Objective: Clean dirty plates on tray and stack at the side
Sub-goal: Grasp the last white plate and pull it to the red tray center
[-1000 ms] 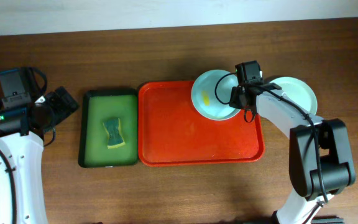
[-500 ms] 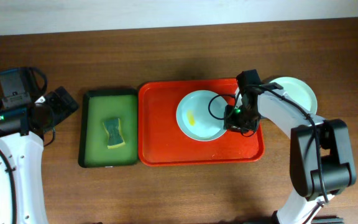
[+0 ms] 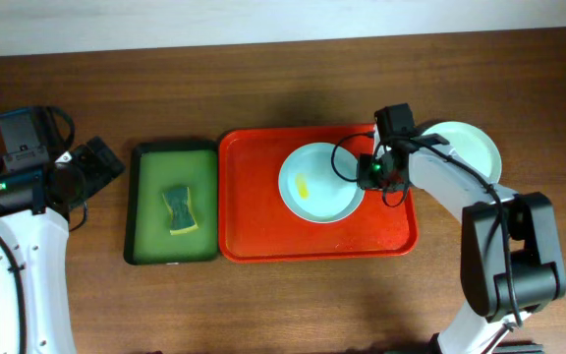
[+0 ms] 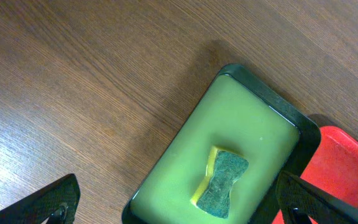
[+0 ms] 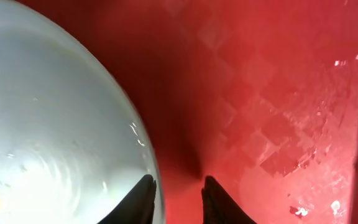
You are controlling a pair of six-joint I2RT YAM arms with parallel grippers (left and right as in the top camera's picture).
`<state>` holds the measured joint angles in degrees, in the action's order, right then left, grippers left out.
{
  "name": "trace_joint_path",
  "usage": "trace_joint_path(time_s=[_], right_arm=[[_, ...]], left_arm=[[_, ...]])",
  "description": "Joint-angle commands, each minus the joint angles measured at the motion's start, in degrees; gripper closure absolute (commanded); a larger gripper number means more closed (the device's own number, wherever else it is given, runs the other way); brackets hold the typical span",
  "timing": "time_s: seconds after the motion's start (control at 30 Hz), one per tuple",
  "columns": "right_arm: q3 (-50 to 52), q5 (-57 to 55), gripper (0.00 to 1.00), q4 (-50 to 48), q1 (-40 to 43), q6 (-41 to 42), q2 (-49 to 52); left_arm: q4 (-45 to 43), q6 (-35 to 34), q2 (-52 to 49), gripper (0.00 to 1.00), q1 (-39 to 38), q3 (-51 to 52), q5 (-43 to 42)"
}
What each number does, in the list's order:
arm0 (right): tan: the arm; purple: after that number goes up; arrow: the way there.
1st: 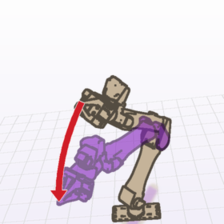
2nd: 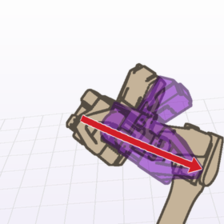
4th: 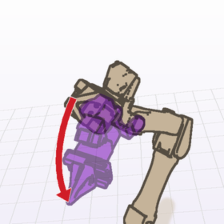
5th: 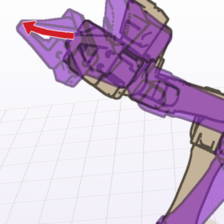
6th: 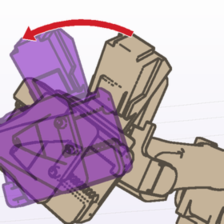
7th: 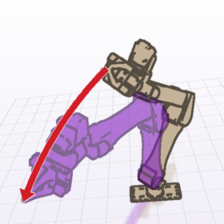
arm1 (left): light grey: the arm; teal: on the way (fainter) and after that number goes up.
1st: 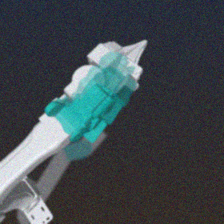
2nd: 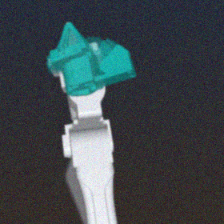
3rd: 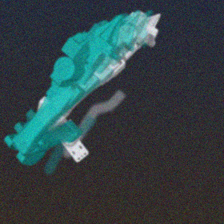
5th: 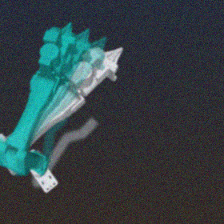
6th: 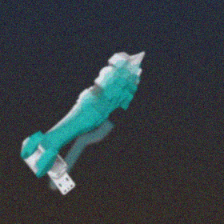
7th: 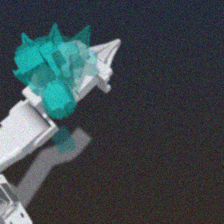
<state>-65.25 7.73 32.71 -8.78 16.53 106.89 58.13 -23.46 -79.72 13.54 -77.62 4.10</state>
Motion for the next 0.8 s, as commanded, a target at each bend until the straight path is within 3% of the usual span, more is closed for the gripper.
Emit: trace_joint_path(time_s=[0.0, 0.03, 0.07, 0.2, 0.3, 0.37, 0.4, 0.5, 0.57, 0.6, 0.77], right_arm=[[1.9, -0.2, 0.8, -1.5, -0.3, 0.2, 0.4], [1.9, 1.2, 0.91, -1.7, -0.3, 0.2, 0.4], [1.9, 3.2, 0.96, -1.6, -0.3, 0.2, 0.4], [1.9, 11.8, 0.95, 2.0, -1.2, 1.5, -0.4], [1.9, 11.8, 0.88, 5.6, -4.1, 9.3, -0.5], [1.9, 10.5, 0.73, 4.3, -4.6, 8.4, -0.6], [1.9, 9.4, 0.73, 2.4, -4.6, 6.5, -0.5], [1.9, 1.4, 0.85, -1.1, -4.6, 5.9, -0.6], [1.1, 1.0, 0.89, -0.8, -4.6, 4.7, -0.6], [-0.3, 1.1, 0.96, 1.2, -4.7, 3.3, -0.6], [-2.1, 12.8, 0.96, 6.9, -4.7, 3.5, -0.6]], left_arm=[[0.1, -0.5, 0.3, 0.01, 0.1, -1.0, 0.2], [0.1, -0.5, 0.3, 0.01, 0.1, -1.0, 0.2], [0.1, -0.5, 0.3, 0.01, 0.1, -1.0, 0.2], [0.1, -0.5, 0.3, 0.01, 0.1, -1.0, 0.2], [0.1, -0.5, 0.3, 0.01, 0.1, -1.0, 0.2], [0.1, -0.5, 0.3, 0.01, 0.1, -1.0, 0.2], [0.1, -0.5, 0.3, 0.01, 0.1, -1.0, 0.2], [0.1, -0.5, 0.3, 0.01, 0.1, -1.0, 0.2], [0.1, -0.5, 0.3, 0.01, 0.1, -1.0, 0.2], [0.1, -0.5, 0.3, 0.01, 0.1, -1.0, 0.2], [0.1, -0.5, 0.3, 0.01, 0.1, -1.0, 0.2]])
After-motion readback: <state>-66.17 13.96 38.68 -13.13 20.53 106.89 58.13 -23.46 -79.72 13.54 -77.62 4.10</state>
